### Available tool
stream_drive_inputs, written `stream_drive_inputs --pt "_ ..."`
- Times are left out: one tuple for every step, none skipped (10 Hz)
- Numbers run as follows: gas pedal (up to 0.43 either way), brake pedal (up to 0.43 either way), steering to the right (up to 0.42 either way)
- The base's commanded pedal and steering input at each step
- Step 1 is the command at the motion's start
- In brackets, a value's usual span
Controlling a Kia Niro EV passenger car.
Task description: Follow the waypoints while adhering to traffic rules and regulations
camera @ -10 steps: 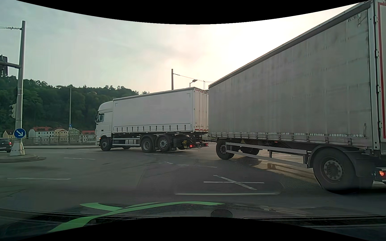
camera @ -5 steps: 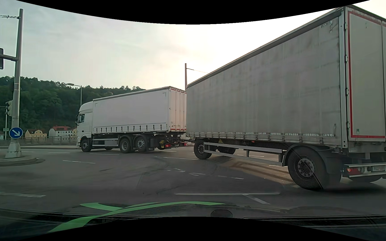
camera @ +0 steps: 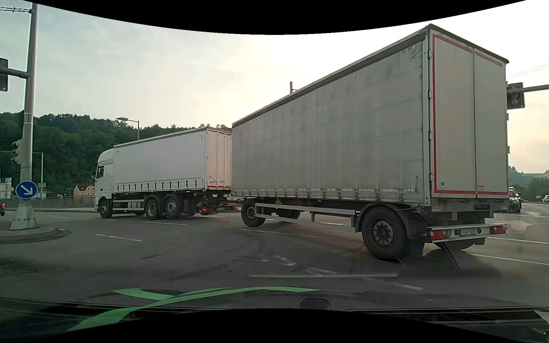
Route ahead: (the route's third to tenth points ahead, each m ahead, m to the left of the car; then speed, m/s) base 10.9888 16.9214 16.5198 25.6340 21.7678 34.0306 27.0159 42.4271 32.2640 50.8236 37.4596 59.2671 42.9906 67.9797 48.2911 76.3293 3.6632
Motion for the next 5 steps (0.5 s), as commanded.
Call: stream_drive_inputs --pt "0.130 0.000 -0.287" --pt "0.130 0.000 -0.294" --pt "0.138 0.000 -0.296" --pt "0.138 0.000 -0.300" --pt "0.138 0.000 -0.301"
